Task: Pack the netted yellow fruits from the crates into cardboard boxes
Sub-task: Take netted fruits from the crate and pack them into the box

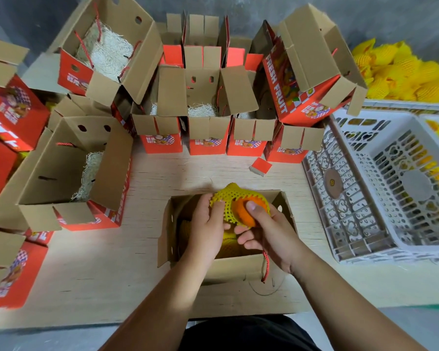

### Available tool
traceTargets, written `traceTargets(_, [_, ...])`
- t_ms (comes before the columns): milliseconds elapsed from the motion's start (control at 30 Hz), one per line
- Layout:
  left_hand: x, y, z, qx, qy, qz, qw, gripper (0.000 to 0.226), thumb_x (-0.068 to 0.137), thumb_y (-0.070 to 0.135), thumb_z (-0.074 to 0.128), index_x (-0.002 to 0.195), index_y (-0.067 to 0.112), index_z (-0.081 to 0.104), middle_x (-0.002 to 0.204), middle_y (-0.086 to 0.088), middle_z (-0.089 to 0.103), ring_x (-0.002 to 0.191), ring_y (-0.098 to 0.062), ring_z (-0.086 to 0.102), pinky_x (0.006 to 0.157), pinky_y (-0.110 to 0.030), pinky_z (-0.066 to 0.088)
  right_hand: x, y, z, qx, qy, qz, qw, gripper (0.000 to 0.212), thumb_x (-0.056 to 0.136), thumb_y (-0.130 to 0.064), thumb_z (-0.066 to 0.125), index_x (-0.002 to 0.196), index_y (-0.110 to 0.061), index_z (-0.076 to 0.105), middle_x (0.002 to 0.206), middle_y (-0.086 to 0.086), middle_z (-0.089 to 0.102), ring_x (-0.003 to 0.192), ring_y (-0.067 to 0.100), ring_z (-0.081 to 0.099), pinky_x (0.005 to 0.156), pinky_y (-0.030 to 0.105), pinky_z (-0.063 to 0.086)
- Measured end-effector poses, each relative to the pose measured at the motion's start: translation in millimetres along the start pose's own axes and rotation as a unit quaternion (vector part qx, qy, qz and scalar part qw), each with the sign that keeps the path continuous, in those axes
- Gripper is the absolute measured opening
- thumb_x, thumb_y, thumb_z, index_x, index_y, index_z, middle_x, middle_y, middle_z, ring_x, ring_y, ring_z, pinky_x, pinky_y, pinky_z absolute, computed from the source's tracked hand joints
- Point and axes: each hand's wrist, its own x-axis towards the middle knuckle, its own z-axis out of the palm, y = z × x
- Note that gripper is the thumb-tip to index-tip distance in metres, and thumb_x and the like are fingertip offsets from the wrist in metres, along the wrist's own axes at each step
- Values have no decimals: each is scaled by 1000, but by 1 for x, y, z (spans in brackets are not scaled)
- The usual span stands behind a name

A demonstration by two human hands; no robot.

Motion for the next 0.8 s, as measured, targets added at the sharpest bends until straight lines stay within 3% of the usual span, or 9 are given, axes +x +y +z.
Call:
traceTargets(200, [-6, 4, 1, -31, -6, 16, 999, 9, 95, 29, 61, 102, 24, 64, 84, 8, 72, 62, -3, 60, 54, -21, 49, 3, 3, 5, -9, 71, -8, 997, 61, 70, -78, 72, 109, -31, 75, 105, -1, 78, 91, 13, 75, 70, 27, 58])
traceTargets(367, [-13, 7, 2, -20, -43, 37, 998, 8, 94, 20, 63, 100, 25, 62, 88, 10, 68, 73, 0, 58, 62, -19, 49, 3, 8, 12, 10, 116, -46, 992, 62, 71, -49, 90, 117, -17, 64, 112, 10, 75, 100, 23, 75, 73, 39, 62])
traceTargets(467, [-17, 8, 4, -41, -83, 51, 994, 12, 91, 9, 62, 98, 17, 58, 94, -10, 60, 84, -6, 59, 66, -20, 53, 5, 12, 7, 15, 102, -86, 991, 55, 78, -29, 89, 123, -26, 59, 115, 13, 72, 98, 23, 74, 74, 42, 61])
traceTargets(500, [-17, 7, 3, -25, -98, 47, 994, 11, 89, 10, 62, 95, 16, 56, 91, -12, 57, 83, -10, 56, 67, -24, 52, 5, 12, 4, 10, 91, -89, 992, 56, 78, -25, 87, 126, -31, 59, 117, 11, 71, 101, 22, 72, 77, 42, 61])
traceTargets(567, [-16, 5, 1, 57, -126, 42, 990, 11, 87, 18, 65, 89, 20, 54, 82, 2, 52, 78, -10, 48, 71, -26, 41, 5, 10, -3, 43, 52, -65, 996, 60, 77, -22, 78, 130, -39, 58, 120, 8, 70, 105, 20, 71, 82, 38, 59])
traceTargets(633, [-18, 4, 0, 116, -160, 45, 979, 14, 87, 22, 67, 88, 22, 54, 84, 9, 50, 81, -10, 48, 72, -28, 39, 3, 5, -9, 167, 0, -26, 986, 55, 82, -29, 68, 136, -33, 57, 122, 7, 71, 105, 20, 70, 80, 36, 59])
traceTargets(700, [-21, 7, 0, 146, -194, 42, 969, 13, 84, 28, 69, 90, 24, 58, 97, 2, 52, 94, -10, 53, 80, -24, 42, 1, -1, -13, 254, -11, -13, 967, 47, 94, -43, 60, 136, -21, 58, 126, 10, 69, 108, 23, 68, 81, 37, 59])
traceTargets(733, [-22, 10, 0, 154, -211, 35, 965, 12, 83, 33, 68, 90, 26, 61, 102, 1, 51, 97, -7, 54, 82, -19, 42, 0, -2, -13, 264, -7, -14, 964, 46, 99, -48, 56, 135, -19, 57, 127, 12, 68, 108, 25, 67, 82, 38, 58])
traceTargets(800, [-24, 18, 0, 142, -239, 19, 961, 13, 87, 37, 62, 90, 25, 66, 105, 1, 50, 92, -1, 54, 83, -15, 41, 2, 0, -11, 226, 26, -32, 973, 38, 101, -37, 60, 133, -18, 56, 126, 17, 65, 105, 27, 66, 83, 41, 58])
